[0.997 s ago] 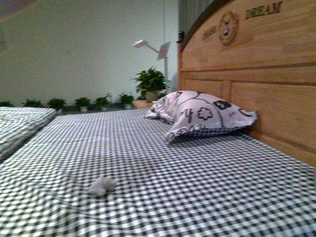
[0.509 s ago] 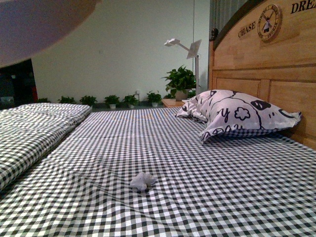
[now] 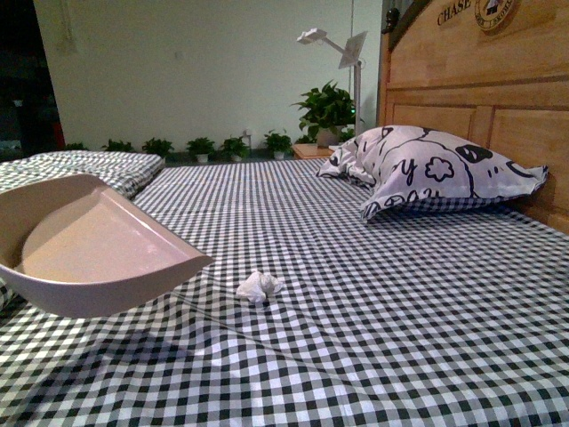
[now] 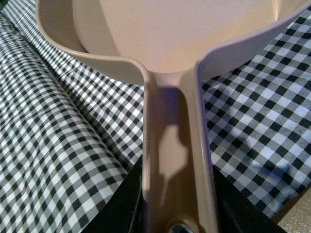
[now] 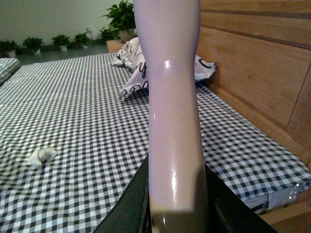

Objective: Clean up trash

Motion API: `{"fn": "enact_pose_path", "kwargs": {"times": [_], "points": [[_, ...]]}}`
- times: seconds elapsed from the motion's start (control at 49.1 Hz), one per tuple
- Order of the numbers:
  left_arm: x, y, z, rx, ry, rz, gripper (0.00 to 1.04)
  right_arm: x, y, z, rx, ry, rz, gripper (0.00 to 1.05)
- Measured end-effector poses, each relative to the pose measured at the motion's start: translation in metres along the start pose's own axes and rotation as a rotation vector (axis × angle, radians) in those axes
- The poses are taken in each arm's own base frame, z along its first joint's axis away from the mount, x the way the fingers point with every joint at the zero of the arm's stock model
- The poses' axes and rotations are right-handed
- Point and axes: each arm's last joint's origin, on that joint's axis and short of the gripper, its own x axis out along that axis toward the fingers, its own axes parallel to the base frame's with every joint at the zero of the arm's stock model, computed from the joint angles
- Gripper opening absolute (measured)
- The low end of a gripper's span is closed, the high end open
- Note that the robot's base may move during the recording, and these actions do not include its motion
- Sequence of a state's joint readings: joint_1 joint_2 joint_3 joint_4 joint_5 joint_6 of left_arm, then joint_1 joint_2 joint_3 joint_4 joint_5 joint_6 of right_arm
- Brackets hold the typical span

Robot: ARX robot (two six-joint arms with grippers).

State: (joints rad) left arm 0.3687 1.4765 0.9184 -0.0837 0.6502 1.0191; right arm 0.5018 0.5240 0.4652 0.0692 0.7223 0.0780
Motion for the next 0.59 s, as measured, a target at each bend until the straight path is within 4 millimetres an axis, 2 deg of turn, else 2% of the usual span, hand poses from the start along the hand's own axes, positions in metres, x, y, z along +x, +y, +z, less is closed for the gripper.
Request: {"fn": "enact_pose_path", "kwargs": {"times": [0.285, 0.59], "points": [[0.041, -0.003, 0.006, 0.004, -0.01, -0.104, 0.28, 0.0, 0.0, 0.0, -0.001, 0.001, 0.0, 0.21], [0.072, -0.017, 0.006, -0.038, 0.04, -0.241, 0.28, 0.0, 0.0, 0.0, 0.0, 0.0, 0.0, 0.21]]}}
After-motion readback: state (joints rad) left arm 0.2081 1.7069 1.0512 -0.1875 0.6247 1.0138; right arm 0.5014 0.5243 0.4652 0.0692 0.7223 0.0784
